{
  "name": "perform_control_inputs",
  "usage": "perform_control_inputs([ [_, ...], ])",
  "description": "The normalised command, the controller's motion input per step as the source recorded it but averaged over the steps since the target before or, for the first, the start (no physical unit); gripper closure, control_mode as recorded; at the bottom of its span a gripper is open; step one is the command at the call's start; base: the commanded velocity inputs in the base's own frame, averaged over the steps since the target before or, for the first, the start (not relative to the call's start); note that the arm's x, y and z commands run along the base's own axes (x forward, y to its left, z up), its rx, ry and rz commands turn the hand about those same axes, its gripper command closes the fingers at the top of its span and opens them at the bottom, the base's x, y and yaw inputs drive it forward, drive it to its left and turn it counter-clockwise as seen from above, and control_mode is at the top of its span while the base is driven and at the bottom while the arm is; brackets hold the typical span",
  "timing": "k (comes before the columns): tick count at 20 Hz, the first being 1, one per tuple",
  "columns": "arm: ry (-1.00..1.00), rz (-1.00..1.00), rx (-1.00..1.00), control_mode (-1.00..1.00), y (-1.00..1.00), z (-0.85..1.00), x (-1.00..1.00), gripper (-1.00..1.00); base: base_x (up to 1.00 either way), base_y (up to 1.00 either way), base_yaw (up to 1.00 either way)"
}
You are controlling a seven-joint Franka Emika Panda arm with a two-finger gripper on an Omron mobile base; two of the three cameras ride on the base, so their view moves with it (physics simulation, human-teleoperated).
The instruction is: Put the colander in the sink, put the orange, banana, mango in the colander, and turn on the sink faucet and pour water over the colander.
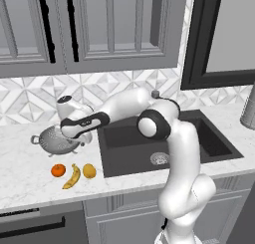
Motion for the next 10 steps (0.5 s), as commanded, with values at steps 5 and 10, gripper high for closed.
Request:
perform_control_inputs([
  [5,-0.02,-0.05,0.00,-1.00,-0.73,-0.14,-0.40,1.00,0.00,0.00,0.00],
  [10,-0.01,-0.09,0.05,-1.00,-0.98,0.00,-0.33,1.00,0.00,0.00,0.00],
])
